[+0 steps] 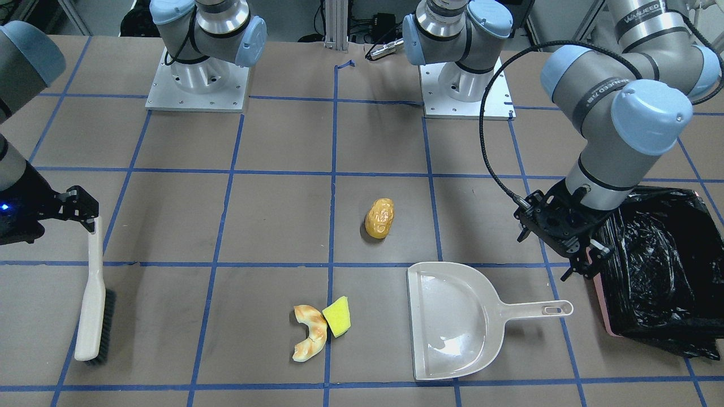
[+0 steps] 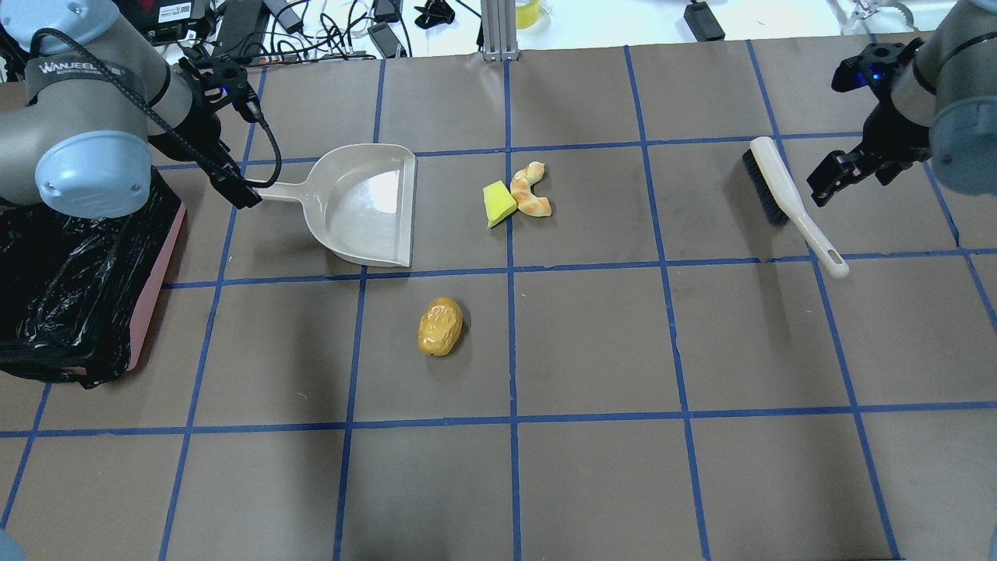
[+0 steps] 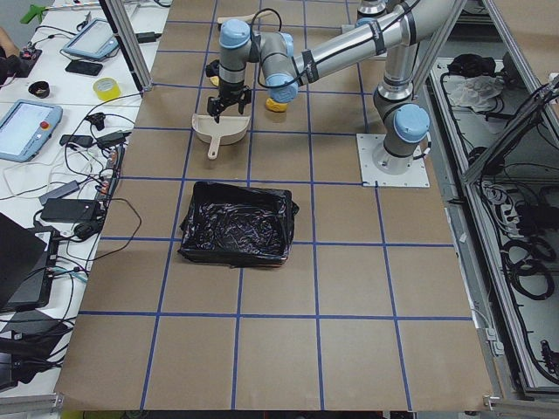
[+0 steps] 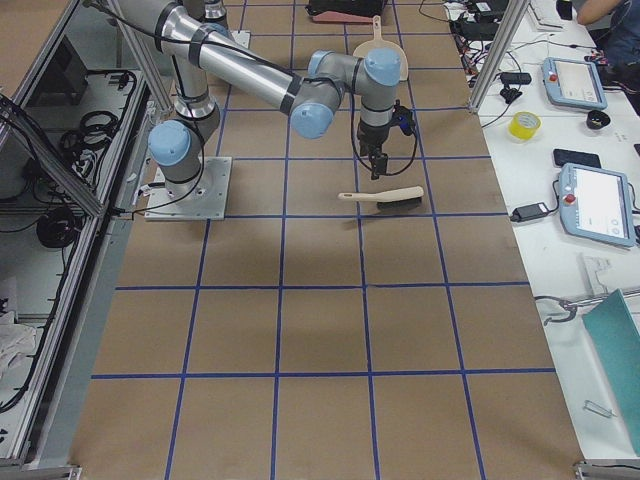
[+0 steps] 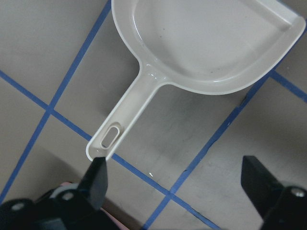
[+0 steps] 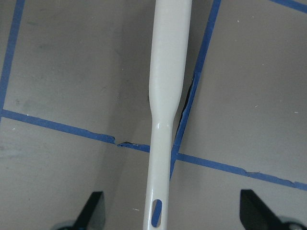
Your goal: Sweep and dump trash into bin
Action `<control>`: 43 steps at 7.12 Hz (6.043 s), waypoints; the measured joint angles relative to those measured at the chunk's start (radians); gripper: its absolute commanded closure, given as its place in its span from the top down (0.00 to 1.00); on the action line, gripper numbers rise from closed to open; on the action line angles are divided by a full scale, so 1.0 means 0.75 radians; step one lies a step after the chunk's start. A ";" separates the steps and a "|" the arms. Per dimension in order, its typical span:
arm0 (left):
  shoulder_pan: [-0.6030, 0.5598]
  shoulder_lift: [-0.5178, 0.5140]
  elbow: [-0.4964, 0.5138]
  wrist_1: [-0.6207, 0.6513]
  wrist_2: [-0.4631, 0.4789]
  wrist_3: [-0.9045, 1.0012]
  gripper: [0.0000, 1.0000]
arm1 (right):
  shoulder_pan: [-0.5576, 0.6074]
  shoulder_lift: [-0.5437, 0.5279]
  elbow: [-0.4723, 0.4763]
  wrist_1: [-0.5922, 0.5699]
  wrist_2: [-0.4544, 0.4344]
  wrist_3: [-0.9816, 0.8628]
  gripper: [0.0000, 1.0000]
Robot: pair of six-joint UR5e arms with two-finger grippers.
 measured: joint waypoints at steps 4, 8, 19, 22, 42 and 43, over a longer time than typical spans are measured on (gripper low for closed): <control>0.026 -0.177 0.033 0.141 -0.005 0.434 0.98 | -0.003 0.146 0.041 -0.090 -0.012 0.010 0.92; 0.027 -0.287 0.045 0.160 -0.053 0.519 0.97 | -0.007 0.185 0.045 -0.084 -0.025 0.023 0.74; 0.027 -0.317 0.054 0.163 -0.075 0.508 0.00 | -0.006 0.199 0.050 -0.056 -0.079 0.061 0.00; 0.013 -0.307 0.055 0.163 -0.072 0.453 0.00 | 0.001 0.177 0.021 -0.001 -0.071 0.106 0.00; -0.100 -0.297 0.008 0.187 0.026 0.435 0.00 | 1.116 0.635 -0.615 0.058 0.243 1.703 0.00; -0.100 -0.297 0.008 0.187 0.026 0.435 0.00 | 1.144 0.666 -0.677 0.068 0.277 1.770 0.00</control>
